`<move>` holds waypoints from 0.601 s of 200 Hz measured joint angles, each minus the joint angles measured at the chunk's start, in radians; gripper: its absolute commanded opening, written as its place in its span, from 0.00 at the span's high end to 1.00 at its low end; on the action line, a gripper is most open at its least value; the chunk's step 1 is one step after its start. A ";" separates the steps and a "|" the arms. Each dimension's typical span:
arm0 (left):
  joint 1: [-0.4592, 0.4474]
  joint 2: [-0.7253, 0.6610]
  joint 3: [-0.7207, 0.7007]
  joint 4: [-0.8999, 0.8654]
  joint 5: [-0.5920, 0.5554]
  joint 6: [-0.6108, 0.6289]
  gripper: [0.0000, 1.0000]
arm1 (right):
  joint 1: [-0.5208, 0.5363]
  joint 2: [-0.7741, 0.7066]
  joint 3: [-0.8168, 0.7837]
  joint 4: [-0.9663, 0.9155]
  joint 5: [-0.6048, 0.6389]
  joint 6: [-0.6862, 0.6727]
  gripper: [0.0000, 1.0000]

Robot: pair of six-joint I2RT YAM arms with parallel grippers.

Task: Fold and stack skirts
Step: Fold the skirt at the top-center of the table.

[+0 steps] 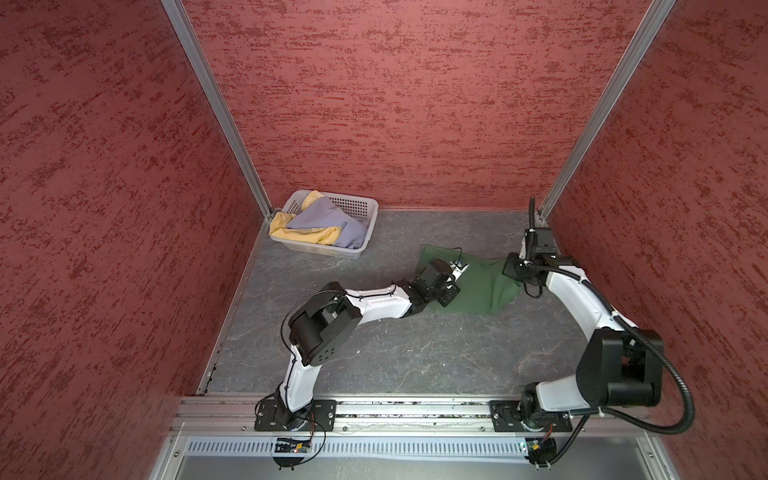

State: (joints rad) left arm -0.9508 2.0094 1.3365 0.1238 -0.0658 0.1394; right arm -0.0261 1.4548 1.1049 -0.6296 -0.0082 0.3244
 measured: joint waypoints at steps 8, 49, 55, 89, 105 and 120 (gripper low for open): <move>-0.021 0.022 0.026 0.008 0.012 0.006 1.00 | 0.002 0.008 0.012 -0.002 -0.002 0.000 1.00; -0.088 0.187 0.117 -0.013 0.049 0.004 1.00 | 0.004 0.027 0.050 -0.016 -0.003 -0.009 1.00; -0.089 0.206 0.117 -0.018 0.055 0.002 1.00 | 0.004 0.027 0.055 -0.019 -0.003 -0.011 1.00; -0.080 0.241 0.117 -0.026 0.077 -0.020 1.00 | 0.004 0.026 0.077 -0.035 -0.007 -0.016 1.00; -0.079 0.241 0.117 -0.026 0.094 -0.031 1.00 | 0.004 0.026 0.082 -0.045 -0.011 -0.018 1.00; -0.080 0.241 0.117 -0.025 0.117 -0.036 1.00 | 0.004 0.026 0.084 -0.055 -0.014 -0.019 1.00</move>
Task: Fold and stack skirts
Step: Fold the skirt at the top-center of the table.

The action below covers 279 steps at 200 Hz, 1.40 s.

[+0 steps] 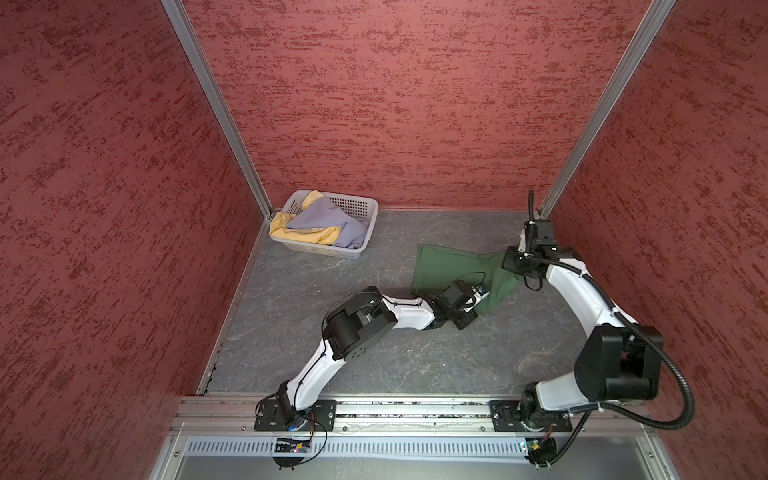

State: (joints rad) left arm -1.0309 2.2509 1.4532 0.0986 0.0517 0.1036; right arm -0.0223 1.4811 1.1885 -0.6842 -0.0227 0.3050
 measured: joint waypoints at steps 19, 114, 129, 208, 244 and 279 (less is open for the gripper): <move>-0.005 0.000 0.000 0.007 0.039 -0.004 1.00 | 0.000 0.000 0.005 -0.020 -0.002 -0.006 1.00; -0.002 -0.045 -0.026 0.050 0.129 -0.045 1.00 | 0.005 0.000 0.095 -0.084 -0.003 -0.058 1.00; 0.026 -0.061 -0.028 0.068 0.126 -0.060 1.00 | 0.007 0.000 0.098 -0.089 -0.002 -0.064 1.00; 0.125 -0.002 0.063 0.103 0.104 -0.126 1.00 | 0.033 0.000 0.098 -0.110 -0.018 -0.077 1.00; 0.122 0.071 0.093 0.096 0.119 -0.158 1.00 | 0.064 0.000 0.098 -0.102 -0.068 -0.059 1.00; 0.120 0.102 0.101 0.100 0.133 -0.180 1.00 | 0.111 0.000 0.098 -0.069 -0.099 -0.023 1.00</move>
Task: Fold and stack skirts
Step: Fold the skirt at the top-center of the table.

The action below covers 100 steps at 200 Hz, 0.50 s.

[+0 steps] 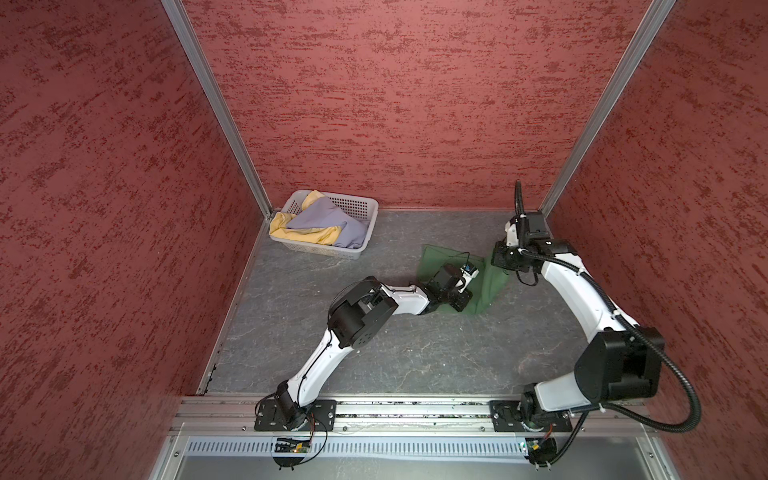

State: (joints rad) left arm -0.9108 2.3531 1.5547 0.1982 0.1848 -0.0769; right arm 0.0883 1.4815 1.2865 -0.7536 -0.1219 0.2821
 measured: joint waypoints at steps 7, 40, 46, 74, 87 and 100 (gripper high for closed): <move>0.000 0.001 0.002 0.000 0.002 -0.004 1.00 | 0.010 0.000 0.000 0.008 -0.005 0.008 1.00; 0.017 0.002 0.001 0.000 0.036 -0.041 1.00 | 0.050 0.000 0.001 0.037 -0.016 0.035 1.00; 0.024 0.001 0.000 0.003 0.047 -0.051 1.00 | 0.055 0.000 0.002 0.040 -0.016 0.038 1.00; 0.068 -0.007 -0.034 0.038 0.090 -0.097 1.00 | 0.061 0.027 0.037 0.043 0.000 0.043 1.00; 0.091 -0.024 -0.057 0.042 0.103 -0.110 1.00 | 0.061 0.044 0.053 0.045 0.012 0.043 1.00; 0.112 -0.051 -0.085 0.042 0.111 -0.114 1.00 | 0.061 0.061 0.064 0.046 0.025 0.042 1.00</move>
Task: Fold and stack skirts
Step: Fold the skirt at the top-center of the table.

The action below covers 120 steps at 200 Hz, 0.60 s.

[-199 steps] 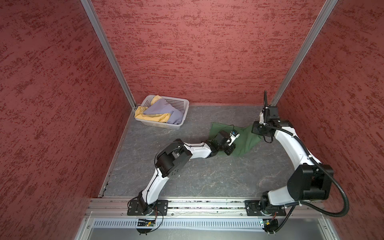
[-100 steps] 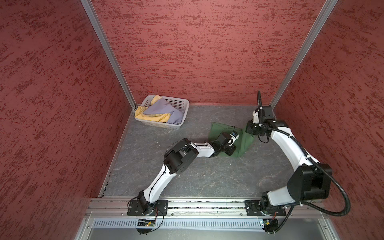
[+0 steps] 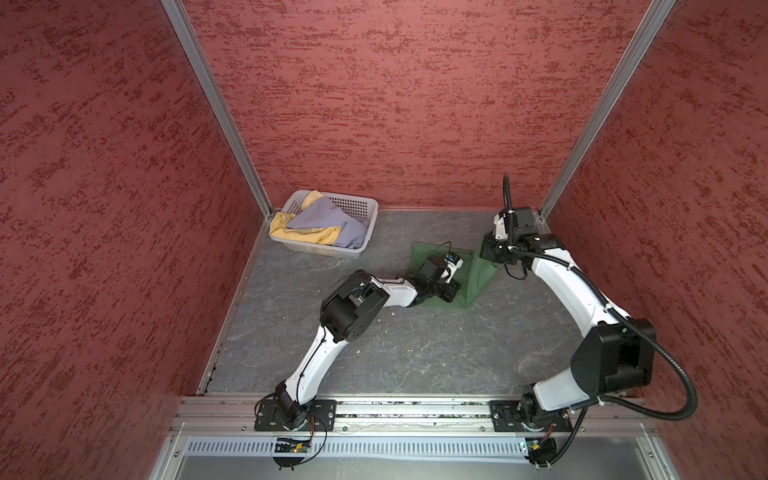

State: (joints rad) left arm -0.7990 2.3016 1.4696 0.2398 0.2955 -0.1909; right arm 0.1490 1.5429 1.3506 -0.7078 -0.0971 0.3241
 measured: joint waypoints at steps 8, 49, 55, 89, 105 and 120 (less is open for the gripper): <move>0.012 -0.020 -0.015 -0.003 0.003 -0.001 1.00 | 0.000 0.010 0.005 0.000 0.010 -0.001 1.00; 0.049 -0.148 -0.046 -0.024 0.017 0.008 1.00 | 0.001 0.046 0.027 -0.018 0.066 -0.014 1.00; 0.053 -0.167 -0.046 -0.031 0.017 0.013 1.00 | 0.001 0.049 0.032 -0.024 0.076 -0.018 1.00; 0.083 -0.254 -0.077 -0.089 -0.018 0.051 1.00 | 0.001 0.064 0.065 -0.053 0.146 -0.049 1.00; 0.115 -0.288 -0.130 -0.113 -0.039 0.064 1.00 | 0.001 0.085 0.101 -0.076 0.200 -0.071 1.00; 0.153 -0.315 -0.197 -0.128 -0.057 0.072 1.00 | 0.001 0.112 0.139 -0.095 0.249 -0.091 1.00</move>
State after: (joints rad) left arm -0.6464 1.9869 1.2728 0.1120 0.2382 -0.1192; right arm 0.1497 1.6550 1.4899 -0.8032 0.1516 0.2329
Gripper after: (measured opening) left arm 0.046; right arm 0.056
